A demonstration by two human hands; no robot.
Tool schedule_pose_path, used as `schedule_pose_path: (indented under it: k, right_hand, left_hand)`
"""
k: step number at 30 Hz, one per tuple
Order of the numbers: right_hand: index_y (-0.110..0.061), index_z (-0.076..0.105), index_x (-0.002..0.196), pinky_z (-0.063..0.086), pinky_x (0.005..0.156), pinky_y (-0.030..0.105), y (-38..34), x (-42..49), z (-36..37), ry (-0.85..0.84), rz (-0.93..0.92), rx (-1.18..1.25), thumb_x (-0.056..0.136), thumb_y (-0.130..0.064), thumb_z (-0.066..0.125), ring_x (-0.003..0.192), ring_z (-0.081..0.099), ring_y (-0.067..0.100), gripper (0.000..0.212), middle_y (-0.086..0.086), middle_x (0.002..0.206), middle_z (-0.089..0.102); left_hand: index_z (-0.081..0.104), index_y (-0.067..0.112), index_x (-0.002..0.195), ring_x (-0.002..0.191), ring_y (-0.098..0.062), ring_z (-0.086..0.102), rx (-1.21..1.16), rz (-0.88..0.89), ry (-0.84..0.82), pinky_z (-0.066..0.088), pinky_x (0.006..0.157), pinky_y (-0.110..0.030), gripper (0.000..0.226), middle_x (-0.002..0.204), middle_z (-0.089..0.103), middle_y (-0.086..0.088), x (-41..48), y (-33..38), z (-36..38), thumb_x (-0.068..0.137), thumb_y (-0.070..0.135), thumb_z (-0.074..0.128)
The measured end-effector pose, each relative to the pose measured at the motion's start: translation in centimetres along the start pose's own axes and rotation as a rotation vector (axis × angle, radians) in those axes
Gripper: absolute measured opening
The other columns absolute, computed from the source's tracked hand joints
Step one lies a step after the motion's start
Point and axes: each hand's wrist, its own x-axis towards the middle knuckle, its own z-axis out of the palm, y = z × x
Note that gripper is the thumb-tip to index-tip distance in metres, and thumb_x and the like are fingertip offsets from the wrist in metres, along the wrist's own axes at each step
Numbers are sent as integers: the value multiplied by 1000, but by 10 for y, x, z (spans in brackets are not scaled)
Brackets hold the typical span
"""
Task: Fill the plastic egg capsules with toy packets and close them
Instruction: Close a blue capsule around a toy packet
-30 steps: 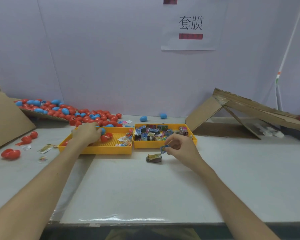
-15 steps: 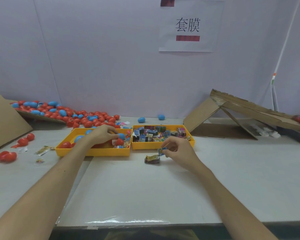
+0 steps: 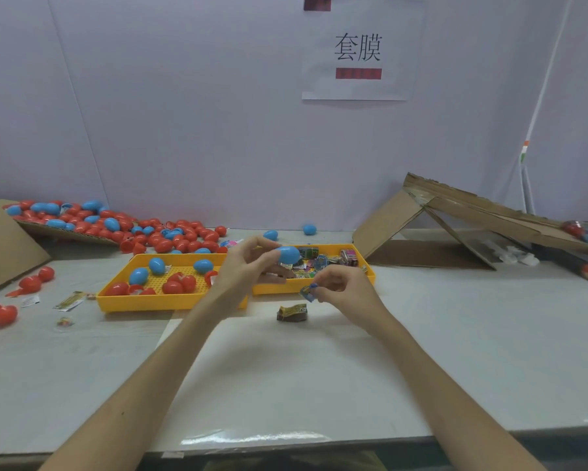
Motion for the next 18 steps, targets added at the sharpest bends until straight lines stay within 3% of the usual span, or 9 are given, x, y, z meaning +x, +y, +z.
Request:
schedule_pose_path:
  k: [3, 5, 10, 15, 18]
  right_hand:
    - [-20, 71, 83, 48, 60, 16, 0, 0, 0, 6, 29, 38, 88, -6, 73, 64, 65, 7, 15, 0, 73, 73]
    - [-22, 71, 85, 48, 58, 18, -1, -1, -1, -3, 45, 52, 90, -8, 72, 65, 65, 7, 15, -1, 72, 73]
    - [-25, 73, 88, 52, 61, 21, -6, -1, -1, -11, 44, 97, 91, -8, 71, 71, 67, 6, 17, -9, 73, 74]
    - [-30, 77, 85, 55, 66, 22, -14, 3, 3, -55, 17, 79, 90, -2, 70, 77, 68, 8, 29, -14, 86, 76]
    - [-29, 78, 86, 57, 77, 24, -20, 10, 6, -101, 9, 70, 86, 5, 71, 88, 72, 16, 34, -8, 92, 75]
  left_hand:
    - [69, 16, 102, 78, -27, 73, -12, -40, -18, 61, 71, -35, 19, 99, 72, -8, -7, -8, 13, 103, 9, 52]
    - [74, 22, 89, 73, -19, 67, -5, -75, 7, 59, 70, -35, 35, 99, 67, -1, -9, -10, 17, 104, 12, 45]
    - [64, 7, 69, 56, -15, 55, -23, -152, 84, 52, 51, -28, 43, 84, 55, -14, -11, -10, 12, 106, 16, 44]
    - [63, 9, 92, 51, -17, 52, 75, -286, 38, 48, 46, -29, 29, 79, 62, -15, -14, -15, 10, 108, 18, 41]
    - [63, 17, 104, 59, -16, 50, 149, -394, 16, 45, 49, -25, 25, 87, 58, -13, -14, -17, 17, 109, 21, 39]
